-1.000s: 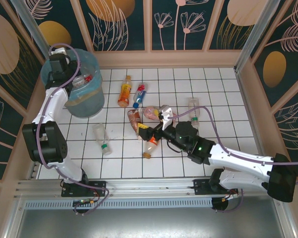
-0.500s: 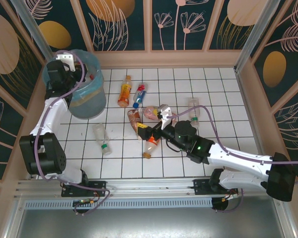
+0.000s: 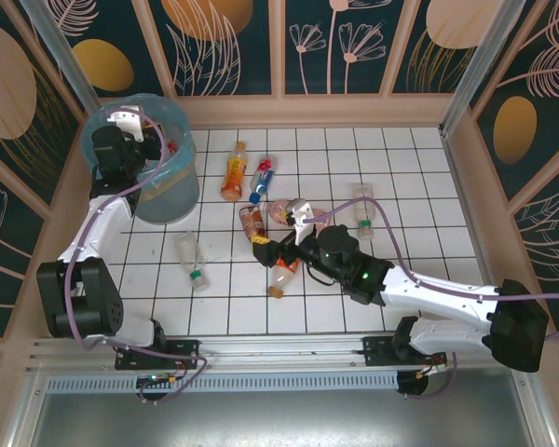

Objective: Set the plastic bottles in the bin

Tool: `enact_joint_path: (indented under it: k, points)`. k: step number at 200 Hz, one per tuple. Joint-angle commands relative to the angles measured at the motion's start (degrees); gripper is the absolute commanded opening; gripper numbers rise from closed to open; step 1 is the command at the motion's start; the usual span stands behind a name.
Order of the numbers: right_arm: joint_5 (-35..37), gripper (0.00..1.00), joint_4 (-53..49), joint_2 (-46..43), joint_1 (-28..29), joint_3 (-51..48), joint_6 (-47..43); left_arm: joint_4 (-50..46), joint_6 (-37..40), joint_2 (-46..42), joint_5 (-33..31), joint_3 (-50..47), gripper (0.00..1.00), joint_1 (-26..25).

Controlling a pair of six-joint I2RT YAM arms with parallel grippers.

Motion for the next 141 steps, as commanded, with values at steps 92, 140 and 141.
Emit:
enact_joint_path:
  k: [92,140,141]
  points:
    - [3.12,0.99,1.13,-2.43,0.16,0.23,0.26,-13.68,-5.62,4.22,-4.64,5.7,0.0,0.28]
    - [2.96,0.99,0.91,-1.22,0.16,0.76,1.52,-20.27,-7.1,3.51,-3.5,13.05,0.67,0.23]
    - [2.95,0.99,0.91,-1.17,0.16,0.76,1.55,-20.27,-7.13,3.4,-3.55,13.17,0.67,0.27]
